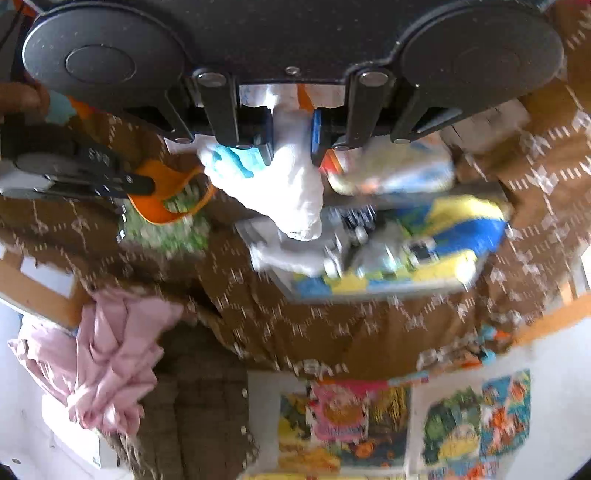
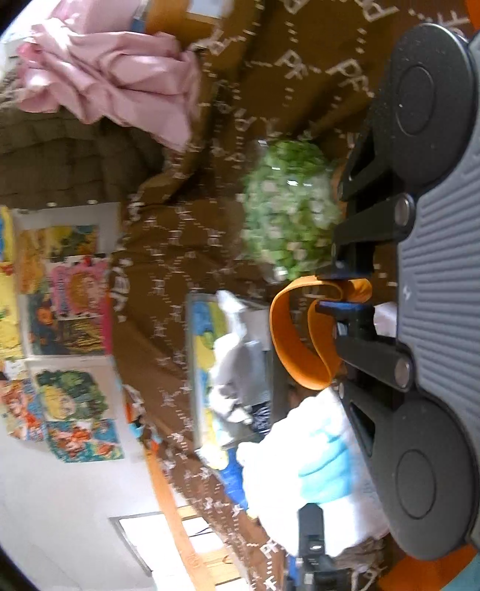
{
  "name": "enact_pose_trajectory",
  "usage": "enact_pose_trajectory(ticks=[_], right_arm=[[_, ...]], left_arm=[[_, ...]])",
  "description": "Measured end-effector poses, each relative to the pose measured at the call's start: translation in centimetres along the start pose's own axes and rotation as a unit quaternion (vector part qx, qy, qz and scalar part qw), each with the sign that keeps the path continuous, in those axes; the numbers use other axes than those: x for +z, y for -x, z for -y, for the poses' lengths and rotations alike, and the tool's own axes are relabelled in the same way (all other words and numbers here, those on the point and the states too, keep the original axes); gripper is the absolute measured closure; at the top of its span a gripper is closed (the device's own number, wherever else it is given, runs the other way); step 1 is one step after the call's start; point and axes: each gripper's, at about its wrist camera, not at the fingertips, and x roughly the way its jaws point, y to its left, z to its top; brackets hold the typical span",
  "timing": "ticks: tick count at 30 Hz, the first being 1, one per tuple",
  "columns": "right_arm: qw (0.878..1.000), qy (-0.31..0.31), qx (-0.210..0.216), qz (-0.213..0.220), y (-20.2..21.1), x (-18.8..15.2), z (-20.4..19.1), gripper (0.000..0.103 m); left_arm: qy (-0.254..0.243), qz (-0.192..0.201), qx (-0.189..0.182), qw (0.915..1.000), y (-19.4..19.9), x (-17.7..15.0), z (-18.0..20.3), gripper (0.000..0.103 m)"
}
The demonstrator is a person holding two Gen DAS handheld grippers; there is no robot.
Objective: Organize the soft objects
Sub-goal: 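Lift and carry both held items over the grey tray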
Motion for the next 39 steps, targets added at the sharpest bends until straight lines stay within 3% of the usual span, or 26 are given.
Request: enact_pose_trajectory(ticks=[9,17,22,27,39], right_arm=[[0.996,-0.026,0.044,0.074,-0.2,4.1,-0.7,0.091],[0.990,-0.009,0.101,0.102,-9.2,10.1,-4.0,0.091],[0.990,0.008,0.122,0.072,-16.4,13.1,-7.1,0.091],[0.991,0.054,0.118,0.037,-20.8,13.2,-9.3,0.090],[0.994,0.022,0.099,-0.035,-23.0,12.9,-9.8,0.088]], left_arm=[[0.030,0.062,0.040,0.9968,-1.3,5.5,-4.0,0.083],[0.044,0.093,0.075,0.9918,-7.7,8.4,-9.4,0.083],[0.070,0.087,0.092,0.9896,-12.3,9.1,-13.0,0.083],[0.131,0.055,0.097,0.9850,-15.8,8.6,-16.2,0.082],[0.146,0.018,0.125,0.9813,-17.4,7.5,-16.8,0.077]])
